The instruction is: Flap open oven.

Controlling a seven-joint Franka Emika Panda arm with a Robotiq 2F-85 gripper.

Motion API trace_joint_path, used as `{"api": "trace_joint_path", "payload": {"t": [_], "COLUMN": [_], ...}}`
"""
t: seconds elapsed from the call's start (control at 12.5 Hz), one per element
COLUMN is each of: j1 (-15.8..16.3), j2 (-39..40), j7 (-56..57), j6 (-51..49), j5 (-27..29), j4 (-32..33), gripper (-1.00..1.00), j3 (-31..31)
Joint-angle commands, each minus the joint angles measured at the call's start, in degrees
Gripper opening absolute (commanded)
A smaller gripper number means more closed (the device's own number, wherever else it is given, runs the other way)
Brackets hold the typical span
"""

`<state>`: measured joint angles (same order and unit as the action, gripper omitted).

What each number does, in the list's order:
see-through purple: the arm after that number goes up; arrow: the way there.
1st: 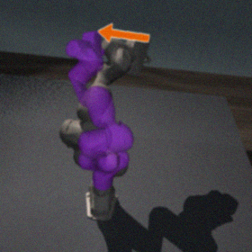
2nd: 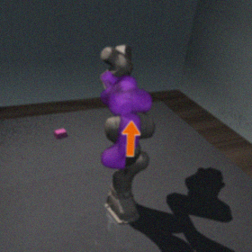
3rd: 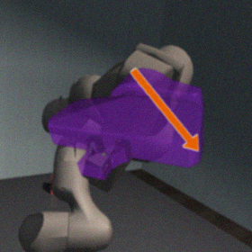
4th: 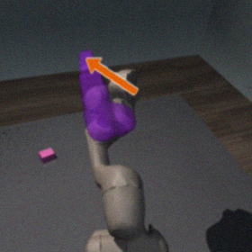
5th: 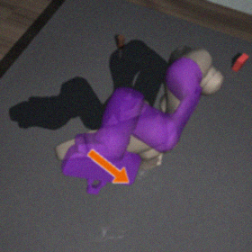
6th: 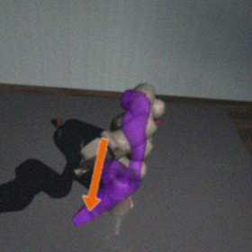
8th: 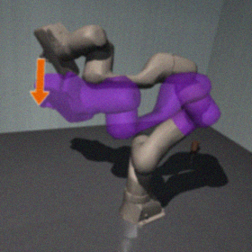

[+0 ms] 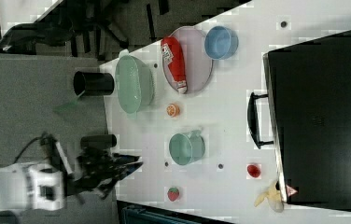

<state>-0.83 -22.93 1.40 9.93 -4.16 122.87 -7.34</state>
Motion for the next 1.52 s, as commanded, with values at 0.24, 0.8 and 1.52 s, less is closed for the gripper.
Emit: {"api": "trace_joint_path", "payload": {"t": [0.24,0.8,1.52], "j1": [-1.59,-2.05,-2.6], "j2": [5.54,16.29,27.2], "j7": [35.3,61.25,61.42], "j6": [8.48,27.78,46.78], "j5": [-1.1,-3.16,-5.49], "j4": [2.29,3.93,10.07], "gripper": [-0.65,-0.65,-0.65], "j3": [-8.57,-16.25,-18.65]}}
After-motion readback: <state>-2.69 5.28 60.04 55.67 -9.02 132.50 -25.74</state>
